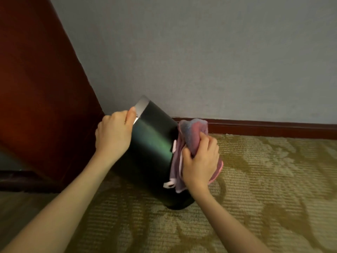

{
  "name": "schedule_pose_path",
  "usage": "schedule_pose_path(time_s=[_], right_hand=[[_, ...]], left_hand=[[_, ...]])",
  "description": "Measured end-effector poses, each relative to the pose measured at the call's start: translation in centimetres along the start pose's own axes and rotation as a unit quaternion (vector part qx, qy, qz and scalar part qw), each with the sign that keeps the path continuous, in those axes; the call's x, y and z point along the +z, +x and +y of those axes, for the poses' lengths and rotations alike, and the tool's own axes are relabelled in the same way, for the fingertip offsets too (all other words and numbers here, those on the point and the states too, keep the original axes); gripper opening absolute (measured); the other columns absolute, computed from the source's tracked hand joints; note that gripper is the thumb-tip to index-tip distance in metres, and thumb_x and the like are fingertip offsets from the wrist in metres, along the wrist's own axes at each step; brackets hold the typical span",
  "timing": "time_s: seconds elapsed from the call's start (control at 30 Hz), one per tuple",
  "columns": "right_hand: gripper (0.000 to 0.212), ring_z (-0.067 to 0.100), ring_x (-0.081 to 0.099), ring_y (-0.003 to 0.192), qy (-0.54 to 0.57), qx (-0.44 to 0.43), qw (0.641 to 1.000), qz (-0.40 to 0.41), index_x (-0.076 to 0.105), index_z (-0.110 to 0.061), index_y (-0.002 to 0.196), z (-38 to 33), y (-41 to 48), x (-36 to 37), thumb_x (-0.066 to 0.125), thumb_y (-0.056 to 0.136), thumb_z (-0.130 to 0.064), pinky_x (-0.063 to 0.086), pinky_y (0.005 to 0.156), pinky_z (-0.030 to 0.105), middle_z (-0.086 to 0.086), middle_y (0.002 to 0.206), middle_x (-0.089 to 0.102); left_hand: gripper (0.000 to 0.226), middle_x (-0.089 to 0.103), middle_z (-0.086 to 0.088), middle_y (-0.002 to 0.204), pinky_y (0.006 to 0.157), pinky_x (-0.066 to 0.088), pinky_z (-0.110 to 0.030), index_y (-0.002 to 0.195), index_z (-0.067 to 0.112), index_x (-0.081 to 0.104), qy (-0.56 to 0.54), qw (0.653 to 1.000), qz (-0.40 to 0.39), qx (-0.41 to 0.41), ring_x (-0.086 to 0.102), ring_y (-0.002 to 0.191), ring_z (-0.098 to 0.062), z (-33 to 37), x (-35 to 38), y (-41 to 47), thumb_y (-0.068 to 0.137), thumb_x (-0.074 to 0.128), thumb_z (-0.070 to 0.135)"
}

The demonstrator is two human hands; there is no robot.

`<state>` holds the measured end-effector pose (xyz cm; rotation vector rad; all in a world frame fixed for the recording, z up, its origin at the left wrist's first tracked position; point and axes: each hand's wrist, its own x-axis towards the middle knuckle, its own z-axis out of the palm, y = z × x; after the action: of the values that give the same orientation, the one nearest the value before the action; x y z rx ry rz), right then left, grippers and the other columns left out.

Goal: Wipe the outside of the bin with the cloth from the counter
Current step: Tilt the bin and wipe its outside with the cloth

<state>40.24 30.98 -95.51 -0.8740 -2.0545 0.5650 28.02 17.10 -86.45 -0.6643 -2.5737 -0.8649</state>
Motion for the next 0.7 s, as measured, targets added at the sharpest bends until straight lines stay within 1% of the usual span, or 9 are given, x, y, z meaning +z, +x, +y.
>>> schedule_pose_path(time_s=[0.07, 0.13, 0.23, 0.37, 0.4, 0.47, 0.53, 0.6, 0.7], right_hand=[[0.047, 0.029, 0.05, 0.089, -0.005, -0.027, 1.0, 0.005, 0.054, -0.009, 0.111, -0.3, -0.7, -0.1, 0.051, 0.07, -0.032, 0.04, 0.073, 0.04, 0.013, 0.103, 0.056], [0.047, 0.029, 0.051, 0.088, 0.003, -0.031, 1.0, 0.0, 0.055, -0.01, 0.111, -0.5, -0.3, -0.1, 0.051, 0.071, -0.032, 0.042, 0.072, 0.041, 0.012, 0.102, 0.057], [0.045, 0.03, 0.053, 0.087, 0.007, -0.025, 0.999, -0.021, 0.057, -0.009, 0.109, -0.6, 0.4, -0.2, 0.054, 0.071, -0.032, 0.043, 0.071, 0.041, 0.013, 0.1, 0.057], [0.036, 0.035, 0.056, 0.081, -0.009, 0.018, 0.999, -0.033, 0.055, -0.005, 0.098, -1.3, 0.6, -0.3, 0.068, 0.07, -0.024, 0.044, 0.065, 0.042, 0.014, 0.093, 0.056], [0.035, 0.034, 0.056, 0.08, -0.006, 0.018, 0.999, -0.035, 0.054, -0.006, 0.097, -1.9, 0.6, -0.3, 0.069, 0.071, -0.023, 0.043, 0.063, 0.042, 0.014, 0.093, 0.055], [0.033, 0.033, 0.056, 0.08, 0.007, -0.002, 0.999, -0.041, 0.054, -0.006, 0.097, -3.4, 0.8, -0.4, 0.067, 0.072, -0.024, 0.044, 0.062, 0.041, 0.013, 0.094, 0.054], [0.034, 0.032, 0.056, 0.081, 0.017, -0.029, 0.999, -0.041, 0.055, -0.007, 0.1, -5.2, 1.2, -0.3, 0.067, 0.073, -0.024, 0.045, 0.063, 0.041, 0.013, 0.096, 0.055], [0.035, 0.031, 0.056, 0.081, 0.025, -0.056, 0.997, -0.035, 0.055, -0.007, 0.102, -7.0, 1.6, -0.1, 0.067, 0.075, -0.025, 0.044, 0.064, 0.039, 0.013, 0.097, 0.056], [0.035, 0.028, 0.055, 0.08, 0.045, -0.083, 0.995, -0.023, 0.056, -0.008, 0.103, -8.6, 1.8, 0.1, 0.068, 0.074, -0.025, 0.038, 0.063, 0.033, 0.012, 0.096, 0.056]], left_hand=[[0.052, 0.048, -0.01, 0.059, 0.058, 0.034, -0.04, 0.051, 0.02, 0.033, -0.006, 1.0, -0.013, 0.002, 0.055, 0.068, -0.041, -0.3, -0.1, 0.5, 0.097, 0.029, 0.044], [0.052, 0.039, -0.004, 0.052, 0.056, 0.035, -0.041, 0.05, 0.019, 0.034, -0.017, 1.0, -0.024, 0.005, 0.054, 0.064, -0.041, -0.4, -0.3, 0.7, 0.097, 0.03, 0.041], [0.052, 0.036, -0.001, 0.05, 0.055, 0.035, -0.042, 0.049, 0.019, 0.033, -0.028, 0.999, -0.021, 0.013, 0.052, 0.061, -0.04, -0.5, -0.5, -0.1, 0.098, 0.032, 0.037], [0.052, 0.041, 0.003, 0.047, 0.049, 0.025, -0.033, 0.05, 0.02, 0.038, -0.031, 0.999, -0.004, 0.022, 0.046, 0.05, -0.02, -0.4, -0.8, -1.8, 0.098, 0.031, 0.036], [0.052, 0.044, 0.002, 0.048, 0.049, 0.027, -0.033, 0.052, 0.018, 0.042, -0.034, 0.999, -0.006, 0.017, 0.047, 0.052, -0.02, -0.3, -0.8, -2.0, 0.098, 0.029, 0.036], [0.052, 0.048, 0.001, 0.056, 0.06, 0.034, -0.036, 0.059, 0.013, 0.05, -0.042, 0.999, -0.018, -0.008, 0.049, 0.064, -0.024, 0.0, -0.8, -2.2, 0.099, 0.027, 0.038], [0.051, 0.047, 0.004, 0.062, 0.069, 0.035, -0.039, 0.066, 0.01, 0.054, -0.056, 0.997, -0.033, -0.041, 0.045, 0.076, -0.025, 0.5, -0.7, -2.3, 0.099, 0.026, 0.038], [0.048, 0.044, 0.005, 0.063, 0.071, 0.033, -0.039, 0.066, 0.013, 0.052, -0.069, 0.995, -0.039, -0.059, 0.044, 0.08, -0.026, 1.1, -0.6, -2.2, 0.098, 0.028, 0.038], [0.045, 0.053, -0.008, 0.07, 0.07, 0.037, -0.044, 0.062, 0.019, 0.047, -0.086, 0.994, -0.045, -0.053, 0.053, 0.083, -0.036, 1.7, -0.5, -2.1, 0.098, 0.029, 0.037]])
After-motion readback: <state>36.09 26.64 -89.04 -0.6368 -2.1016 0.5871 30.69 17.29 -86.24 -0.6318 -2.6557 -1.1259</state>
